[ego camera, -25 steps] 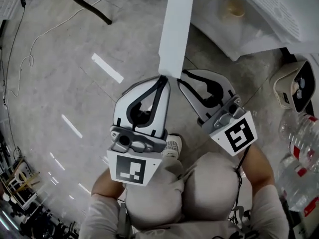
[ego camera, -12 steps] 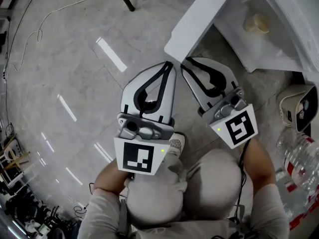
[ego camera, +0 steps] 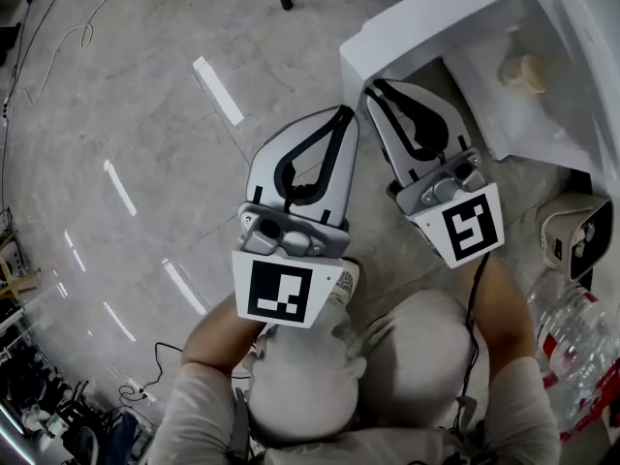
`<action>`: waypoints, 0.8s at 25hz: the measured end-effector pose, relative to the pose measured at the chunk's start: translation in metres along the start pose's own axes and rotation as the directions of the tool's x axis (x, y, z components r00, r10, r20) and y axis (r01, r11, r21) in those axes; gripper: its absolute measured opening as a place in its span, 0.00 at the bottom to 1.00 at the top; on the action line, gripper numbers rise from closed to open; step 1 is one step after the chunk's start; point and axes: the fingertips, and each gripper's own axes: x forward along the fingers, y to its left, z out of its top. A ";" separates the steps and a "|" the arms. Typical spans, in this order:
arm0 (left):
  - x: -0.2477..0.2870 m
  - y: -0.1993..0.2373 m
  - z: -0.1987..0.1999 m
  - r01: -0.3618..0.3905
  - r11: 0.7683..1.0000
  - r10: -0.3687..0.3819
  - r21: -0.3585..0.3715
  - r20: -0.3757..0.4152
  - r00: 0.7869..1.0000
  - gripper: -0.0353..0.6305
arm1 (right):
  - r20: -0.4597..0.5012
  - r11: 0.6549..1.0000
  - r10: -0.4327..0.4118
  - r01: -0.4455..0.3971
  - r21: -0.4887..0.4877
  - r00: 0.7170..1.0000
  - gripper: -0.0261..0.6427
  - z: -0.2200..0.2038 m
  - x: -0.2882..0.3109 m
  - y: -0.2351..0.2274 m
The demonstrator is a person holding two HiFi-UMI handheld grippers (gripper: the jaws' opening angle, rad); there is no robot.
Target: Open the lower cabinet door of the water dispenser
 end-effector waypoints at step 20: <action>0.006 0.024 -0.010 -0.051 0.998 0.051 -0.036 -0.012 0.999 0.06 | -0.023 1.000 -0.021 0.021 -0.012 1.000 0.10 -0.004 0.041 -0.007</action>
